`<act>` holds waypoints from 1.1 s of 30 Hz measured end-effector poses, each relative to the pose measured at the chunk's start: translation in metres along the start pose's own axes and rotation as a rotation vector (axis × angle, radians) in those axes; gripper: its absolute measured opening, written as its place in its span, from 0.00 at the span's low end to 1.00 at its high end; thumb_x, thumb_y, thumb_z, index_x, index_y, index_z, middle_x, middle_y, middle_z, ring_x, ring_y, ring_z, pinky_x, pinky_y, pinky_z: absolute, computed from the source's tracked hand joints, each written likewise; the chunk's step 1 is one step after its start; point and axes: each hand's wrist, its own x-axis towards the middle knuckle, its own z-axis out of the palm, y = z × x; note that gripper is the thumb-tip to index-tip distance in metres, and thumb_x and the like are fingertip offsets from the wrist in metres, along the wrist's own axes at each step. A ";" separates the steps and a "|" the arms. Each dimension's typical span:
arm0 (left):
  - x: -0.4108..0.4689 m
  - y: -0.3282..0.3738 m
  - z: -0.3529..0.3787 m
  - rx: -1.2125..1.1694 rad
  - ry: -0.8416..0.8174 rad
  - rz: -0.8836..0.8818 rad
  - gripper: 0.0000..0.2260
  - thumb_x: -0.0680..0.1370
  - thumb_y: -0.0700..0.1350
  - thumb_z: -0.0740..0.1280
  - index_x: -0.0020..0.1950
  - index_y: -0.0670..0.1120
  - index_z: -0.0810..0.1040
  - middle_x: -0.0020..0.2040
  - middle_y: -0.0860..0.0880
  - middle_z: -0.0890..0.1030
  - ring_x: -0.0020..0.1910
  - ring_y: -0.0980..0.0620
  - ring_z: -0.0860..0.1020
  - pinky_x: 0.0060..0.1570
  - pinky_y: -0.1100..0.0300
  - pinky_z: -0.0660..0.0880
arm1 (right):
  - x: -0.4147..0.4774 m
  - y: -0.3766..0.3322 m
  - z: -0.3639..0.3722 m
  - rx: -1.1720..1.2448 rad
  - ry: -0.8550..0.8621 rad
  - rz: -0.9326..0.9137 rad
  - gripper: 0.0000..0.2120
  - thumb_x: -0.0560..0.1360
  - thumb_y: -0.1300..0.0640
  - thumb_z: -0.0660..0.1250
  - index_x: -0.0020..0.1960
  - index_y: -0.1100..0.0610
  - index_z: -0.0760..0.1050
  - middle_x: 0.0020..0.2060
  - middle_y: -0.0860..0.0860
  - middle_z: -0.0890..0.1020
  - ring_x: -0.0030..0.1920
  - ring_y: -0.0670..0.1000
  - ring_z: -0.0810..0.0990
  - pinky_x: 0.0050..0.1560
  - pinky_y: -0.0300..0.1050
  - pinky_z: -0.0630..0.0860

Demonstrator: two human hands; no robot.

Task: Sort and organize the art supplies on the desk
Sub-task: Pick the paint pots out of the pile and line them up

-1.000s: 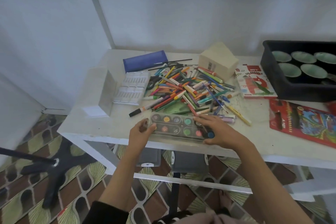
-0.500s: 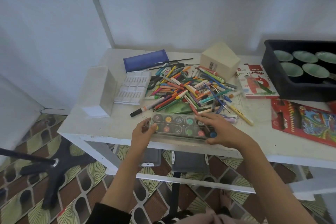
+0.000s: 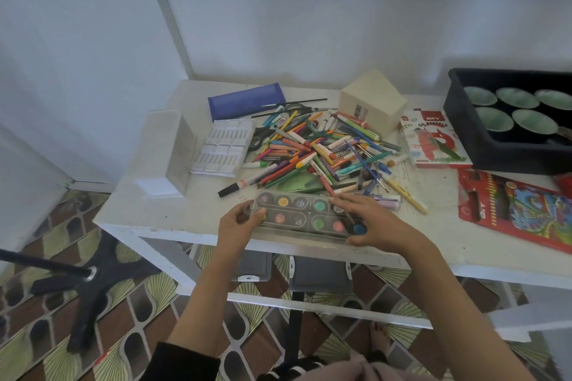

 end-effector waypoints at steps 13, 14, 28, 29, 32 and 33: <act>-0.007 -0.002 0.010 0.065 0.082 0.117 0.18 0.77 0.45 0.68 0.66 0.42 0.76 0.61 0.52 0.77 0.59 0.55 0.74 0.62 0.59 0.69 | -0.020 0.021 0.015 0.372 0.601 0.306 0.26 0.67 0.51 0.76 0.63 0.52 0.73 0.54 0.53 0.75 0.50 0.51 0.76 0.47 0.41 0.73; -0.009 -0.003 0.012 0.075 0.103 0.134 0.17 0.78 0.45 0.68 0.66 0.42 0.76 0.60 0.55 0.76 0.57 0.58 0.74 0.60 0.62 0.69 | -0.023 0.022 0.016 0.430 0.600 0.372 0.26 0.67 0.51 0.76 0.62 0.52 0.73 0.51 0.53 0.76 0.45 0.50 0.77 0.40 0.38 0.72; -0.020 -0.005 0.026 0.045 0.291 0.204 0.14 0.78 0.44 0.67 0.64 0.46 0.77 0.46 0.55 0.81 0.47 0.60 0.77 0.51 0.64 0.72 | -0.030 -0.012 0.055 0.795 0.863 0.545 0.15 0.66 0.57 0.77 0.51 0.57 0.78 0.41 0.50 0.81 0.40 0.40 0.77 0.35 0.26 0.70; -0.020 -0.006 0.026 0.045 0.289 0.205 0.14 0.78 0.45 0.67 0.64 0.46 0.77 0.46 0.55 0.80 0.47 0.59 0.77 0.51 0.63 0.72 | -0.029 -0.011 0.056 0.786 0.863 0.545 0.16 0.66 0.57 0.77 0.51 0.58 0.78 0.41 0.51 0.81 0.40 0.41 0.78 0.36 0.26 0.70; -0.021 -0.006 0.027 0.043 0.282 0.205 0.14 0.79 0.45 0.66 0.64 0.46 0.77 0.47 0.57 0.79 0.48 0.61 0.77 0.53 0.62 0.73 | -0.028 -0.010 0.056 0.736 0.871 0.527 0.14 0.67 0.57 0.76 0.50 0.59 0.78 0.43 0.53 0.81 0.40 0.41 0.77 0.36 0.25 0.70; -0.021 -0.006 0.028 0.040 0.281 0.203 0.14 0.79 0.45 0.66 0.64 0.46 0.77 0.47 0.58 0.79 0.48 0.62 0.77 0.54 0.62 0.73 | -0.028 -0.011 0.057 0.709 0.877 0.511 0.12 0.68 0.58 0.76 0.49 0.59 0.78 0.43 0.54 0.81 0.40 0.40 0.77 0.36 0.24 0.70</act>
